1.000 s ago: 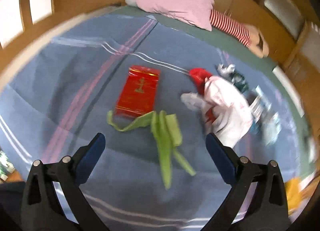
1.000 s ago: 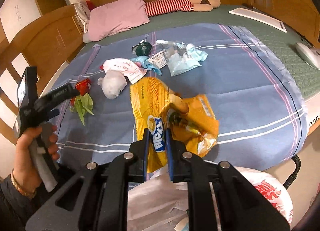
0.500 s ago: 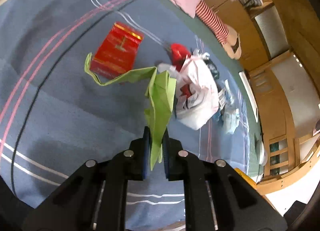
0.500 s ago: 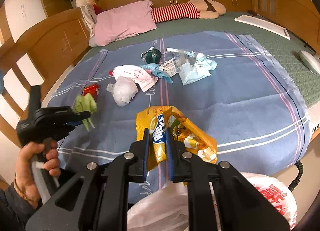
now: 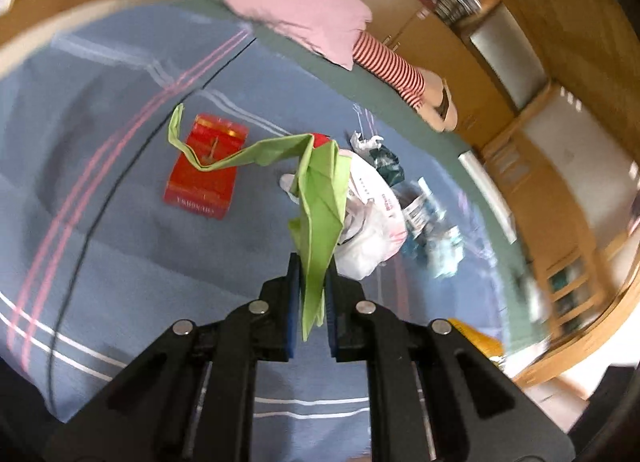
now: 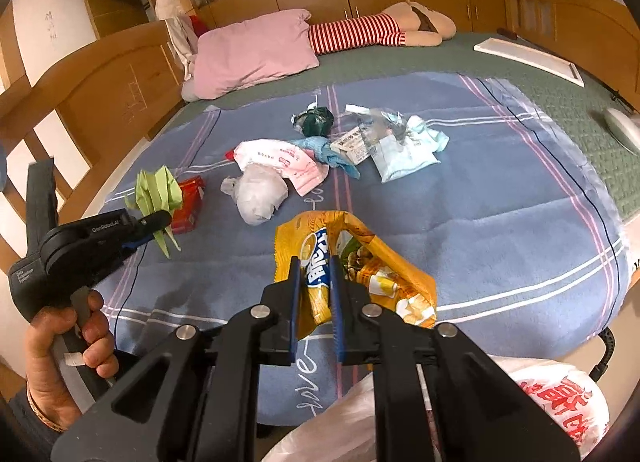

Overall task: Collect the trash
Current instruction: 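Carry the yellow chip bag over the white bag and open the right gripper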

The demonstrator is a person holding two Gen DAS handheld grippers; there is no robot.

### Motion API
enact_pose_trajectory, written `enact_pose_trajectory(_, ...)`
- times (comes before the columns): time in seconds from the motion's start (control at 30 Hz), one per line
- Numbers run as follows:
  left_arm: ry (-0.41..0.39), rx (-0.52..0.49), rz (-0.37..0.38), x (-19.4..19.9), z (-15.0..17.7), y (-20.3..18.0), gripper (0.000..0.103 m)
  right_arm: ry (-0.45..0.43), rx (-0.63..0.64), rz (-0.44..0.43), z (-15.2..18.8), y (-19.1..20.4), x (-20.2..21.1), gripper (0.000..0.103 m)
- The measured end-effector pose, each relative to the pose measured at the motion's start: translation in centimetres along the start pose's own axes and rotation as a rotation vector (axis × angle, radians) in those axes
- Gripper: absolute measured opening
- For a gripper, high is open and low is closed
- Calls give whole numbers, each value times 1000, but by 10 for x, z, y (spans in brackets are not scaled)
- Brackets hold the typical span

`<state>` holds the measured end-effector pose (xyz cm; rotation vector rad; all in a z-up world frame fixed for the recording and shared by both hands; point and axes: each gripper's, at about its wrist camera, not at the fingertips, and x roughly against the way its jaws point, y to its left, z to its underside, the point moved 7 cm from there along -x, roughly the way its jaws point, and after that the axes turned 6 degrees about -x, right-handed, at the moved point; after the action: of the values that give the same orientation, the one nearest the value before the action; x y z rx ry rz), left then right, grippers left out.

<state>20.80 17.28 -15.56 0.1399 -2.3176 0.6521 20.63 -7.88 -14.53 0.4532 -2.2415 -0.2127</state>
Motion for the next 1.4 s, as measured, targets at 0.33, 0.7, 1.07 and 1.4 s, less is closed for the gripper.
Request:
enact_pose_trajectory(0.33, -15, -193, -89, 3, -3, -22, 12, -9, 16, 1, -3, 8, 3, 14)
enact_pose_trajectory(0.7, 2, -220, -99, -4, 0, -26, 12, 3, 14, -3, 0, 8, 3, 14)
enact_pose_trajectory(1.07, 7, -230, -99, -5, 0, -29, 12, 10, 12, -4, 1, 8, 1, 14)
enact_pose_trajectory(1.4, 8, -226, -97, -5, 0, -29, 12, -79, -4, -23, -23, 3, 28, 14)
